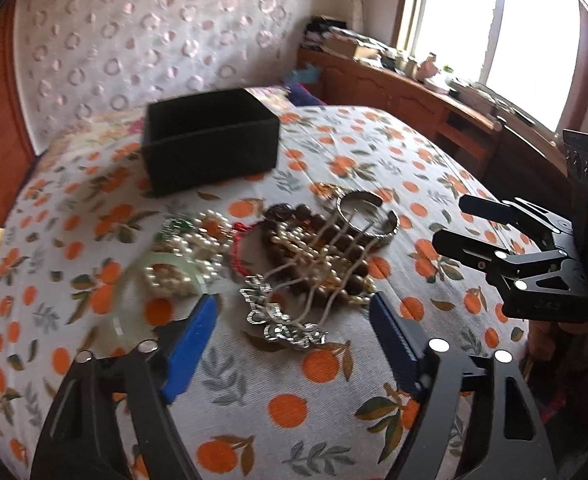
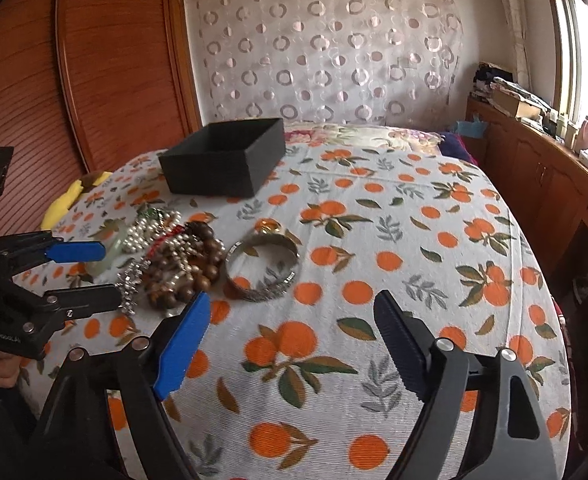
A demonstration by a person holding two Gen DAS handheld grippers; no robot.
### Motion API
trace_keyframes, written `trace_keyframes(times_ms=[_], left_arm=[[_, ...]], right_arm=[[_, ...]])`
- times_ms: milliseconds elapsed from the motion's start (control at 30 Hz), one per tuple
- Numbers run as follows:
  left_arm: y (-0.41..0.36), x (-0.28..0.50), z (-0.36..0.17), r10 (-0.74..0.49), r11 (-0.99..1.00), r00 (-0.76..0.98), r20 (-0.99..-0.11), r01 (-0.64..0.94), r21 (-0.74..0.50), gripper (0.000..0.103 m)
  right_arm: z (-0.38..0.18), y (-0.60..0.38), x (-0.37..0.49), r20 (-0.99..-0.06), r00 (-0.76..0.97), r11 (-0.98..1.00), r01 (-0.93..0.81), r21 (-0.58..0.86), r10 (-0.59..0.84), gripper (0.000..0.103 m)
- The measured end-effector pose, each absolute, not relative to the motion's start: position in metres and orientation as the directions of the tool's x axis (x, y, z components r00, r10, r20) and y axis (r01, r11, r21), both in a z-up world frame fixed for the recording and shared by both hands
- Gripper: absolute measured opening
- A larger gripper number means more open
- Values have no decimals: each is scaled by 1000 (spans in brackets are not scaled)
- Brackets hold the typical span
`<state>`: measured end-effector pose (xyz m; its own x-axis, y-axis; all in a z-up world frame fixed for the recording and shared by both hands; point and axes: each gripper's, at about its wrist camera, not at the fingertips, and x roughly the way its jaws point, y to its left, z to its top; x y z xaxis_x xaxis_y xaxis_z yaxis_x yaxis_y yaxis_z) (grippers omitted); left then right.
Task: Organize jewelry
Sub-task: 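Lower the left tool onto the silver hair comb and close on it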
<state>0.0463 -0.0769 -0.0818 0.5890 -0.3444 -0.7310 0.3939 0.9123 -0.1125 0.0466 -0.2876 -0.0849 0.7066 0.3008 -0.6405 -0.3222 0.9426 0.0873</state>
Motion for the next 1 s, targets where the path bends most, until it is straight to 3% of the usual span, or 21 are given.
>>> trace_keyframes(times_ms=[233, 700, 833, 867, 1000], left_arm=[[-83, 58, -91, -370, 897, 535, -760, 418, -142, 61], [-90, 68, -98, -355, 893, 534, -767, 437, -109, 62], [-87, 64, -97, -359, 895, 545, -758, 430, -115, 56], [-85, 62, -96, -357, 898, 548, -756, 425, -116, 48], [-78, 57, -93, -357, 904, 562, -746, 409, -124, 47]], right_arm=[[-88, -287, 48, -643, 698, 938, -332, 101, 317, 85], [-89, -287, 47, -641, 694, 934, -337, 115, 329, 85], [-89, -287, 48, -641, 694, 935, -337, 112, 327, 85], [-89, -287, 47, -642, 694, 935, -337, 112, 327, 85], [-89, -288, 47, -642, 693, 935, -337, 113, 328, 85]])
